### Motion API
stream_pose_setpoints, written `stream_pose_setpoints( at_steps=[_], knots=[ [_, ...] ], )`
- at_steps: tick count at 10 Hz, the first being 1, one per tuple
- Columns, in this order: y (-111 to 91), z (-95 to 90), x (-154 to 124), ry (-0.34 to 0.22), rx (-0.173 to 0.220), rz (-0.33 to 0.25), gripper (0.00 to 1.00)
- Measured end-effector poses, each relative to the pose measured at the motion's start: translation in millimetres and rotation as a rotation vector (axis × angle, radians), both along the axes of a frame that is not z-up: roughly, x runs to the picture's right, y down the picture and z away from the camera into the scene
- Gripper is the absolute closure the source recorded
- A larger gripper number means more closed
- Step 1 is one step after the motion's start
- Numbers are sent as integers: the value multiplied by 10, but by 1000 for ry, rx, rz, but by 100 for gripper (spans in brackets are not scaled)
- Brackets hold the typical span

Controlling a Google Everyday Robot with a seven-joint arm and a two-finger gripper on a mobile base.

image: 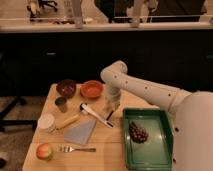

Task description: Place eraser in table surface

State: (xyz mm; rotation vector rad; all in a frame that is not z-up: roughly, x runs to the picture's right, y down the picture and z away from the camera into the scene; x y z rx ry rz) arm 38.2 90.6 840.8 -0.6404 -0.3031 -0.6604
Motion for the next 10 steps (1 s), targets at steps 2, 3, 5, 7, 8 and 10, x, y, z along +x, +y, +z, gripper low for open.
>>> stream_pose_setpoints(
  at_steps=[2, 3, 5, 7, 8, 10],
  knots=[
    [-45, 157, 30, 1, -11, 30, 100],
    [-56, 214, 10, -2, -15, 38, 100],
    [-76, 303, 53, 2, -23, 60, 100],
    [-59, 383, 131, 6, -31, 93, 100],
    [-50, 408, 170, 9, -34, 105, 100],
    [-17, 479, 252, 11, -43, 137, 100]
  ],
)
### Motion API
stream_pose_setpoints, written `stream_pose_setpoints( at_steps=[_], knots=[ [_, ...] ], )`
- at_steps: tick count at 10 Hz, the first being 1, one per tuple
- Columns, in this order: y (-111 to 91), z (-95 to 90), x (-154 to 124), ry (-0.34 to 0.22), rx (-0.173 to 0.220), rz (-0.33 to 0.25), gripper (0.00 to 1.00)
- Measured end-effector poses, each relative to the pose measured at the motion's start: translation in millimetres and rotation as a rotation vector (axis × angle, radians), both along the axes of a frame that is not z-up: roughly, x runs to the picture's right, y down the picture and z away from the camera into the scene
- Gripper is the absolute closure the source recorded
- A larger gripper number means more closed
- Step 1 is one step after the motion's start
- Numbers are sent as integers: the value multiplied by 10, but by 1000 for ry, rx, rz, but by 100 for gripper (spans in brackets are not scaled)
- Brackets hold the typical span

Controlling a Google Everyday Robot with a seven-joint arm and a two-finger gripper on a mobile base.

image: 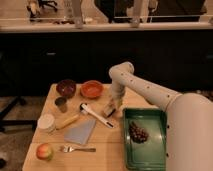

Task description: Place eraser in table surface

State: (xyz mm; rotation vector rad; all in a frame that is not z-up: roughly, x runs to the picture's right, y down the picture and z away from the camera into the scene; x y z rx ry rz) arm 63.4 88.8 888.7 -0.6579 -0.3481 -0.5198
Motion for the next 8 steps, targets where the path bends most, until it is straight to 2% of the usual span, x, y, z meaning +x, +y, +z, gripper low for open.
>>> stream_pose_setpoints(
  at_steps=[4, 8],
  knots=[
    [51, 141, 114, -5, -21, 44, 100],
    [17, 304, 59, -25, -46, 34, 100]
  ],
)
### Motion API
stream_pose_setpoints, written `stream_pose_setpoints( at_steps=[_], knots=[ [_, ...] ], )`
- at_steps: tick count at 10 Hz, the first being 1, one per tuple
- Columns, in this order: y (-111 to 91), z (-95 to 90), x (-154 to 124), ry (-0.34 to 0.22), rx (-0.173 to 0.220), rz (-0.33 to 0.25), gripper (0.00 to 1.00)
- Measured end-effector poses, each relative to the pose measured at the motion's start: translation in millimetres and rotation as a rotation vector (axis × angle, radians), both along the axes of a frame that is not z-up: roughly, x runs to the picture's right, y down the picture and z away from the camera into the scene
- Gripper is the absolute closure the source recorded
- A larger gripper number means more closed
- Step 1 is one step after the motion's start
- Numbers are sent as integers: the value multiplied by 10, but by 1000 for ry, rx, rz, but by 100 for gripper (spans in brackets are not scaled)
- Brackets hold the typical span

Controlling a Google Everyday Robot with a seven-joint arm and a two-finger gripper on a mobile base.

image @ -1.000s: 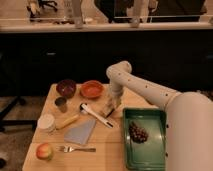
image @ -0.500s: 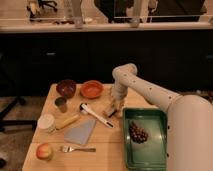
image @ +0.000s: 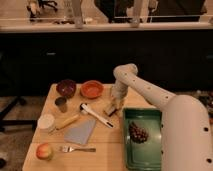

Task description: Place eraser in table surface

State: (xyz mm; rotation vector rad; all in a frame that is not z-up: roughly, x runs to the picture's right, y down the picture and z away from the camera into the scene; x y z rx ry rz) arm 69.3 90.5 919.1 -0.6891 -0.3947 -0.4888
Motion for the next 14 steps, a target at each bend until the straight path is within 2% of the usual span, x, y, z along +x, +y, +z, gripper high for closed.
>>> stream_pose_setpoints(
  at_steps=[2, 8, 9, 10, 14],
  knots=[
    [-8, 13, -28, -4, -3, -5, 96],
    [-3, 13, -20, -3, -5, -6, 40],
    [3, 14, -10, -2, -6, -5, 28],
    [2, 13, -8, -2, -6, -5, 21],
    [1, 14, -16, -2, -5, -5, 20]
  ],
)
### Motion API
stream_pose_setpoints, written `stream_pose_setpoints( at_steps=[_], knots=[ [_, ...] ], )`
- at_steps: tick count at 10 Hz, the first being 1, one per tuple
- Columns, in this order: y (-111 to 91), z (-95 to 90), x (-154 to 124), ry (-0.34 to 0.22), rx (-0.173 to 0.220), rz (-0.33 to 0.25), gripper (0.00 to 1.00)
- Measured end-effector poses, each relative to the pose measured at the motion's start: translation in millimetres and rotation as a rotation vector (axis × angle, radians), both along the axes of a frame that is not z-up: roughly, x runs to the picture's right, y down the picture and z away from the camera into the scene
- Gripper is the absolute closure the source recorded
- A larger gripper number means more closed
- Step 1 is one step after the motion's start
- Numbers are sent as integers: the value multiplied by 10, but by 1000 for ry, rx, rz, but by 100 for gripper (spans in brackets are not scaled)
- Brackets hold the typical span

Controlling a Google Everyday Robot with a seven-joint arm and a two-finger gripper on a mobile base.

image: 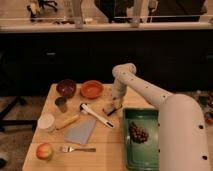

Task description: Place eraser in table surface

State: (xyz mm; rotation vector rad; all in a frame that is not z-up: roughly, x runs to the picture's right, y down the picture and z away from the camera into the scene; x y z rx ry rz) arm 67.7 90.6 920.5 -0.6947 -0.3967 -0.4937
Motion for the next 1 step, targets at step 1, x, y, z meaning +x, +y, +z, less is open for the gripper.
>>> stream_pose_setpoints(
  at_steps=[1],
  knots=[
    [0, 0, 1, 0, 0, 0, 20]
  ],
)
